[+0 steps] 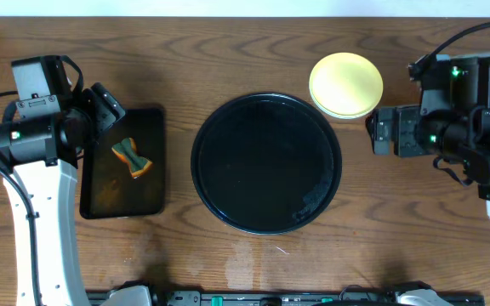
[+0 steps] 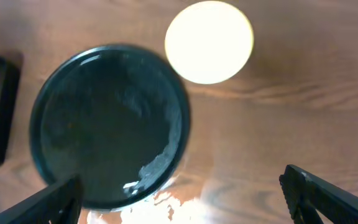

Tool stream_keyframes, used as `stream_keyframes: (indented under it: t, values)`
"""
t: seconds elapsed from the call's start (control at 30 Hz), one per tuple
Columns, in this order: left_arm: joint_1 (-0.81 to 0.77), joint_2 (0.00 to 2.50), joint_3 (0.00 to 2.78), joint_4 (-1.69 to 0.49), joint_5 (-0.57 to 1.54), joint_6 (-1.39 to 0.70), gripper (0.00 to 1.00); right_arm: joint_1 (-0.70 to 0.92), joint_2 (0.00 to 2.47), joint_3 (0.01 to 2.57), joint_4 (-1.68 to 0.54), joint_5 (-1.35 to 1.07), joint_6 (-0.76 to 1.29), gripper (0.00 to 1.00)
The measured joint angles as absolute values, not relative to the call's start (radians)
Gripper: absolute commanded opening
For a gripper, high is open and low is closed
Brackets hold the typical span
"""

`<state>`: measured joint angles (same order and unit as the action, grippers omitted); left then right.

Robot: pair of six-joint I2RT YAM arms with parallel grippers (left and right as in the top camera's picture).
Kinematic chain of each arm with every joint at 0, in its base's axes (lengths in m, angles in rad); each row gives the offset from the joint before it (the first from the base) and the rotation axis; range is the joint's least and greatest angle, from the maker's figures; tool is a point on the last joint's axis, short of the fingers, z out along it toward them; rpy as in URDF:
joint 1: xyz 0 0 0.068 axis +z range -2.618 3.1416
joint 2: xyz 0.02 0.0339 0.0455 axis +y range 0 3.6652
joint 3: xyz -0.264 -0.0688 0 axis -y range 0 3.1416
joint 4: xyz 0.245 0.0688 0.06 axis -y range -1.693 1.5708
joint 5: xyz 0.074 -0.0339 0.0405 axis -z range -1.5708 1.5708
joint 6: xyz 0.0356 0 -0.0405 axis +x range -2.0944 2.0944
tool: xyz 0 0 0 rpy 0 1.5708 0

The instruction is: Clean dirty plates on tray and stack at the side

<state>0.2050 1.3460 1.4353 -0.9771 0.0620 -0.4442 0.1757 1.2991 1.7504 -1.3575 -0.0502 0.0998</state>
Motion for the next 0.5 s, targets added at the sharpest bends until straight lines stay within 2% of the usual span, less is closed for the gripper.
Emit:
stream_keyframes:
  t: [0.23, 0.33, 0.37, 0.43, 0.5]
  values:
    - [0.205, 1.346, 1.435, -0.977, 0.062, -0.444, 0.85, 0.175, 1.080, 1.671, -1.113, 0.017, 0.099, 0.99]
    - [0.205, 1.346, 1.435, -0.977, 0.062, -0.444, 0.85, 0.171, 0.905, 1.482, -1.009, 0.046, 0.099, 0.99]
    - [0.205, 1.346, 1.435, -0.979, 0.063, -0.444, 0.85, 0.162, 0.831, 1.374, -0.901, 0.061, 0.099, 0.99]
    - [0.205, 1.346, 1.435, -0.977, 0.062, -0.444, 0.85, 0.149, 0.773, 1.276, -0.852, 0.079, 0.099, 0.99]
    - [0.205, 1.346, 1.435, -0.977, 0.062, -0.444, 0.85, 0.123, 0.685, 1.108, -0.701, 0.103, 0.099, 0.99]
